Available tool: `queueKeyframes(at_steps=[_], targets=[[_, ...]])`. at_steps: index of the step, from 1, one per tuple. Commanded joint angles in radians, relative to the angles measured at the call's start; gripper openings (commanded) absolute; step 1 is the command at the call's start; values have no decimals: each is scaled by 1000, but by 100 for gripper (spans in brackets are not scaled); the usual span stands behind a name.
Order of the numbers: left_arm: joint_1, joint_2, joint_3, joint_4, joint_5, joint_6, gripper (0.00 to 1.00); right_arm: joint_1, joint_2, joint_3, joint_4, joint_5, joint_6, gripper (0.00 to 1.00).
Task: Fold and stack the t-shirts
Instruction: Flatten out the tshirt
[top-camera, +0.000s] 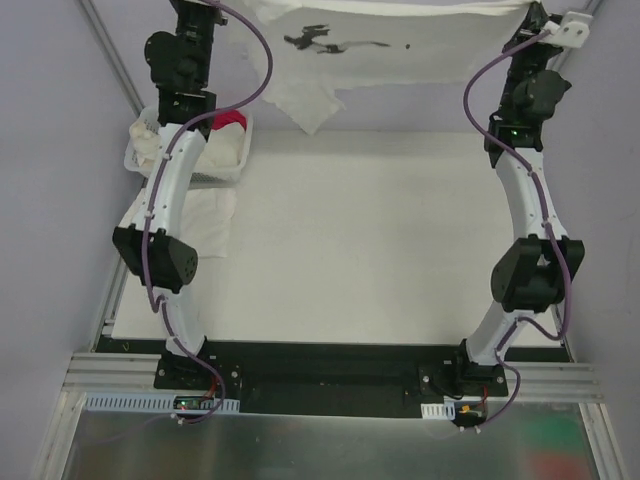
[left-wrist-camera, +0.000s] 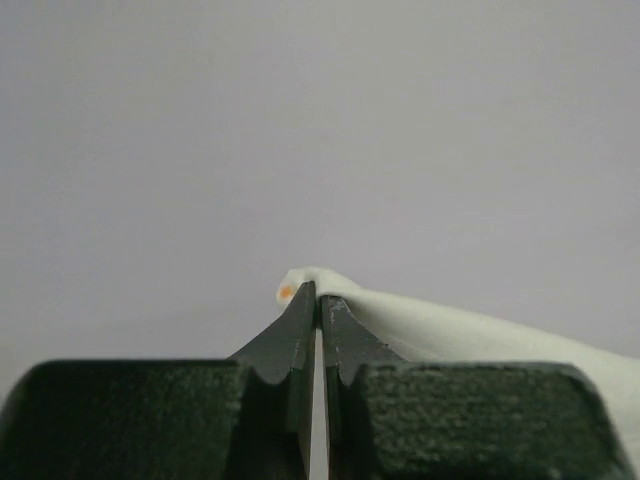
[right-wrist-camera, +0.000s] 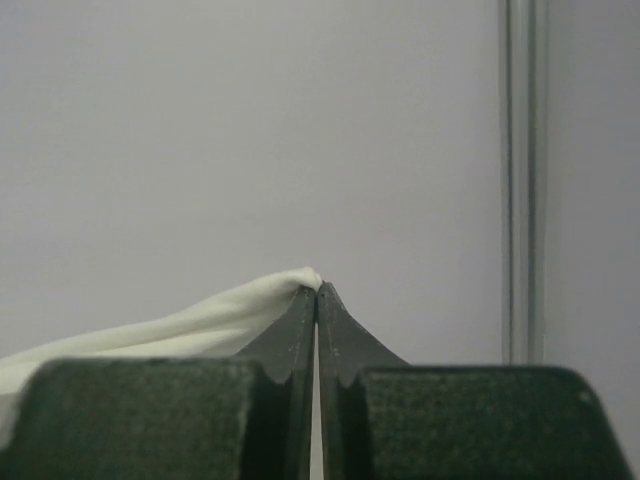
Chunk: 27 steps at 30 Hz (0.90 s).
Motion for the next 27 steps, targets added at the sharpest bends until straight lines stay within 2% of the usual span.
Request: queueKeyframes(at_steps=[1,3,4,5,7,8,9,11,13,15,16,17,21,23,27], targets=[[-50,-301,-99,67,-42,34,0,-8,-294,-199,95,-25,17,1],[-85,-452,-322,63,-77,42,0,-3,-438,-335,99,-30,9,1],[-96,-512,-427,77,-92,32,0,-3,-485,-460,101,-43,11,1],[-108,-572,-658,156,-111,-26,0,-3,-577,-533,98,-40,9,1],[-136,-746,-878,206,-164,-65,0,-5,-668,-649,64,-16,23,1],[-143,-801,-1055,220,-181,-115,0,-5,-752,-759,37,-2,34,1],[-165,-899,-1131,214,-212,-132,0,-6,-795,-803,-35,6,45,1],[-186,-994,-1312,179,-238,-200,0,-6,-916,-942,-91,9,107,1],[-208,-1114,-1400,101,-234,-247,0,-8,-990,-1027,-154,-22,159,1],[-215,-1207,-1469,-16,-224,-272,0,-8,-1093,-1117,-248,-55,186,15],[-220,-1238,-1483,-59,-229,-275,2,-8,-1127,-1136,-298,-62,209,20],[-220,-1263,-1503,-90,-235,-306,14,-8,-1195,-1162,-335,-60,254,25],[-229,-1413,-1529,-166,-261,-341,26,-8,-1360,-1280,-350,22,327,30],[-234,-1450,-1494,-236,-266,-361,28,-8,-1430,-1262,-416,59,324,36],[-235,-1519,-1454,-283,-229,-393,28,-8,-1463,-1205,-540,99,299,36]])
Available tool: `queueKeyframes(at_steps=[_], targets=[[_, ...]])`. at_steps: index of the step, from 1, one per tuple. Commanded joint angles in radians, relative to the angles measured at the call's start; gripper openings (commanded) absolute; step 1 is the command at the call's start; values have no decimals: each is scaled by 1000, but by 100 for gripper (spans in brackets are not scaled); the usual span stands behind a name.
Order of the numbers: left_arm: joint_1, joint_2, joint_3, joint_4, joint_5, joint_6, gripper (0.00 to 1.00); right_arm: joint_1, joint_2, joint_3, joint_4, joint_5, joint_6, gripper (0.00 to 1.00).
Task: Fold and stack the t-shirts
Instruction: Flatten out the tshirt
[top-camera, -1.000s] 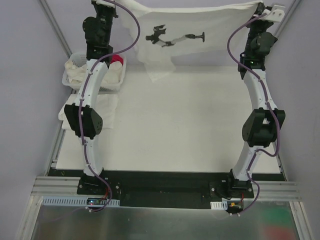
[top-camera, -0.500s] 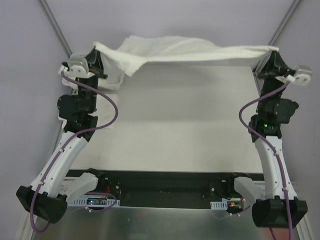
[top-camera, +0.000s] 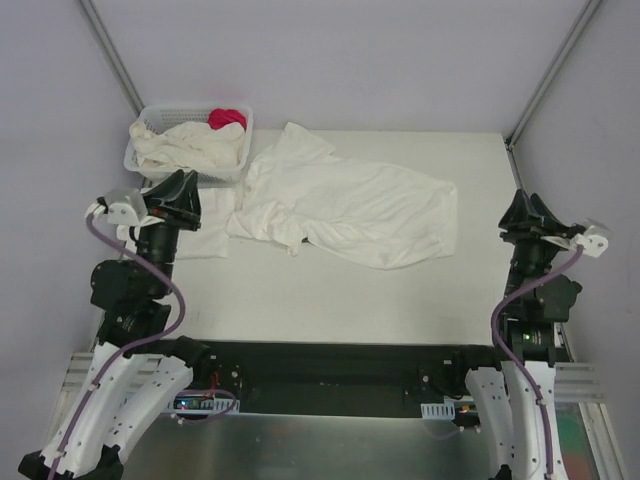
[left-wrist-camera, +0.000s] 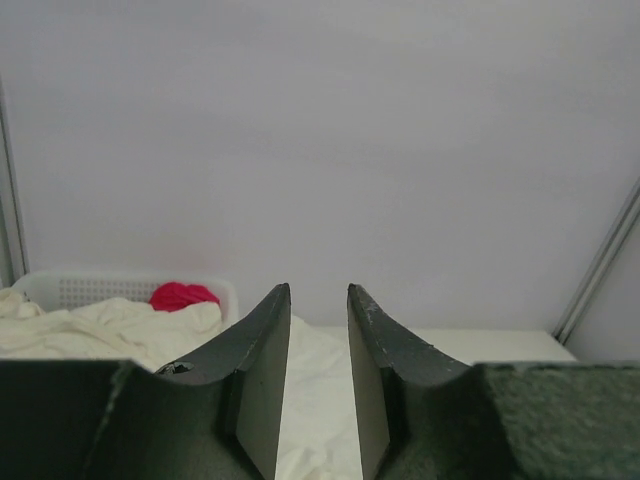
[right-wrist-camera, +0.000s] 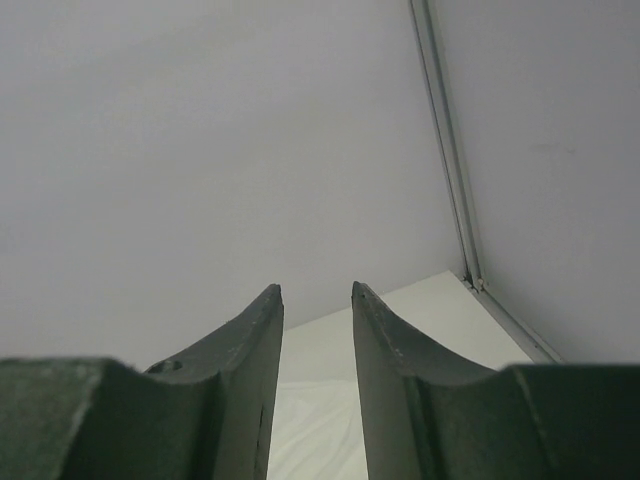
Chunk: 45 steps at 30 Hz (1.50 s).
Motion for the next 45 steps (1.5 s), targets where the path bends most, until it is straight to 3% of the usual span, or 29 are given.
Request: queueKeyframes(at_steps=[1,7,13,22,32,40,45], targets=[[-10,-46,69,-43,5,-76,28,-5,-17,108,-99,54,22,36],[-10,55,75,-33,22,-86,27,-5,171,208,-257,3,78,36],[-10,287,118,-67,-19,-93,24,-4,351,189,-217,-153,190,33],[-10,484,117,-112,8,-130,30,76,513,148,-217,-177,198,35],[-203,675,41,-164,-177,-168,36,278,485,10,-292,47,198,39],[-214,680,-26,-207,-214,-312,36,303,391,-104,-309,205,267,39],[-214,693,-20,-202,-257,-343,35,317,516,-90,-191,260,292,38]])
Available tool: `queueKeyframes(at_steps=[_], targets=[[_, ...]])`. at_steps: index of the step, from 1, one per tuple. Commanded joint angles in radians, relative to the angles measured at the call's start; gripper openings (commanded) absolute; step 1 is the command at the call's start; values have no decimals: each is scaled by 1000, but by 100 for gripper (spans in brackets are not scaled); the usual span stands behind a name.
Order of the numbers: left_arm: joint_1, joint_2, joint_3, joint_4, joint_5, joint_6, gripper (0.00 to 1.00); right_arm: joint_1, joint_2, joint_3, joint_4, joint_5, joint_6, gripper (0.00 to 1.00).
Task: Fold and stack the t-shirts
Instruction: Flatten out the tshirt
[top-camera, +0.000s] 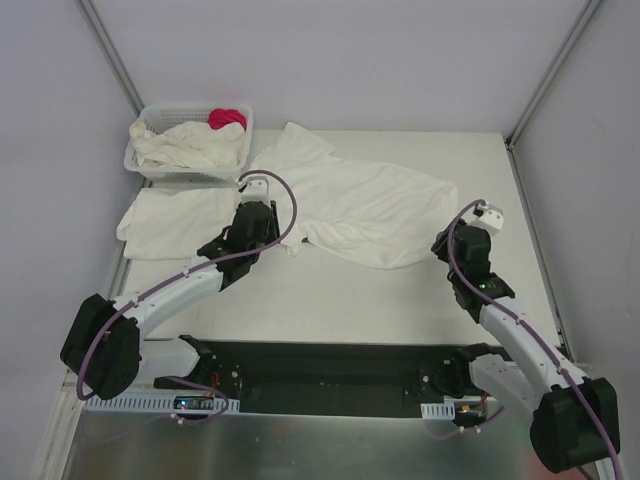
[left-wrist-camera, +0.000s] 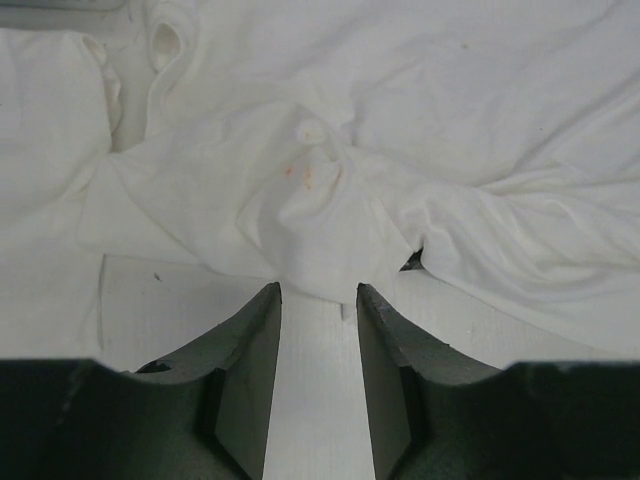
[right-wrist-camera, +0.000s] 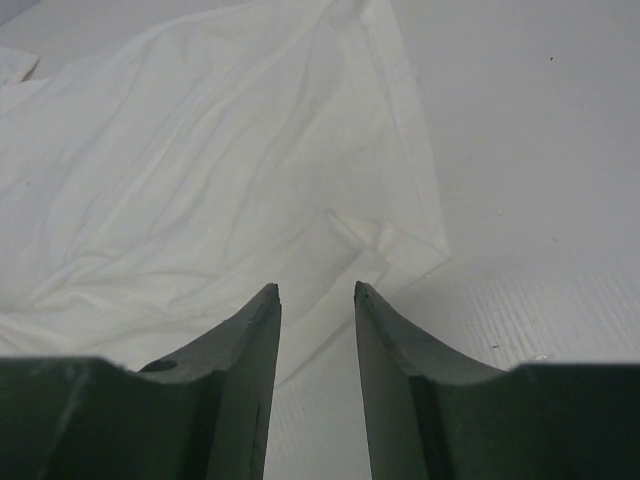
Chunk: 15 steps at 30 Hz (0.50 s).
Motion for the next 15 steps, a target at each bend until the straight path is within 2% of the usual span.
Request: queueKeyframes(at_steps=[1,6,9,15], targets=[[0,3,16,7,-72,-55,35,24,120,41,125,102,47,38],[0,89,39,11,-108,-48,35,68,348,87,183,151,78,37],[0,161,59,13,-112,-34,34,87,419,98,209,197,70,37],[0,256,93,22,-115,-23,33,91,396,86,211,208,64,36]])
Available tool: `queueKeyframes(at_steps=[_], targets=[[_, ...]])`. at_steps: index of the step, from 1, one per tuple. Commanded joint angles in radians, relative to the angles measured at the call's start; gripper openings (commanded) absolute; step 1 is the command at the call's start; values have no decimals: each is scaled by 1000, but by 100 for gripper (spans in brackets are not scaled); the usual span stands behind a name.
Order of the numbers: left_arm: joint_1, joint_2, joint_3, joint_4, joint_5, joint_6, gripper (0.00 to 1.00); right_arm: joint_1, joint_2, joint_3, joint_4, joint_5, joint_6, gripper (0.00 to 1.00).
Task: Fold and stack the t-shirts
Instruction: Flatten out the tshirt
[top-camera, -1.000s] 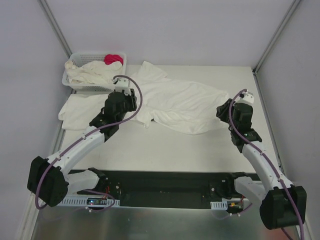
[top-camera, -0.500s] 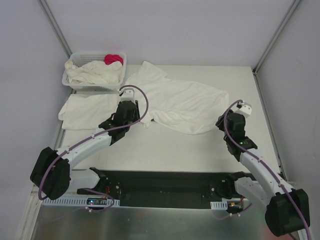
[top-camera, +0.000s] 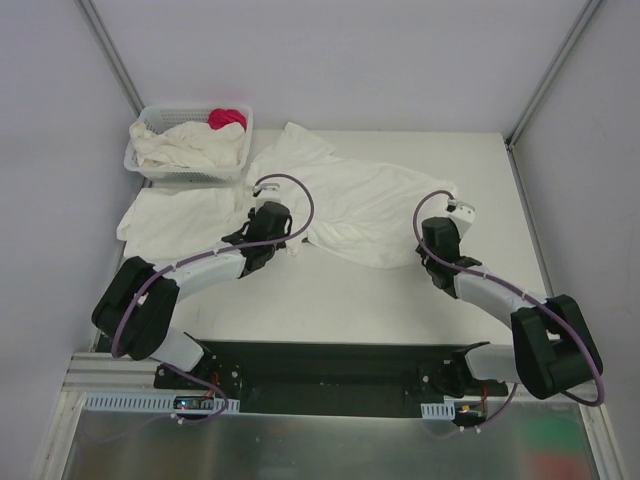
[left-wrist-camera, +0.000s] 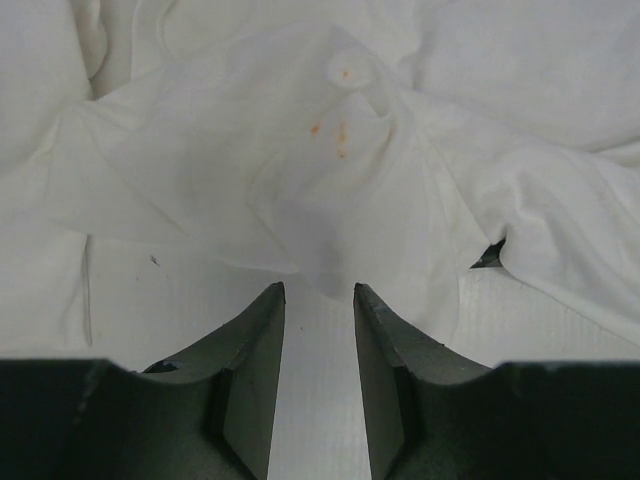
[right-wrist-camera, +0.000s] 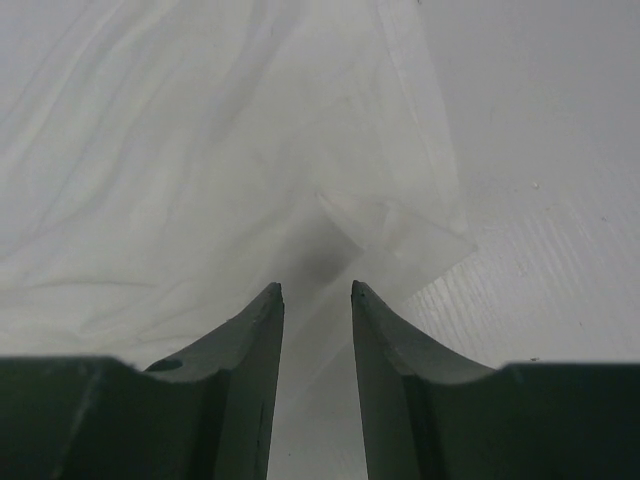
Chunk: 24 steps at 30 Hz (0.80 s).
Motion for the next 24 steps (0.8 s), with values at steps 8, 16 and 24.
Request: queueKeyframes(at_steps=[8,16,24], targets=[[5,98,101,50,-115,21,32,4,-64,17,73,60,9,36],[95,52,62,56,-118,-56,32,4,-92,-9,77,62,2,36],[209,4,-52,165,81,-148,33,4,-85,-3,86,20,16,36]])
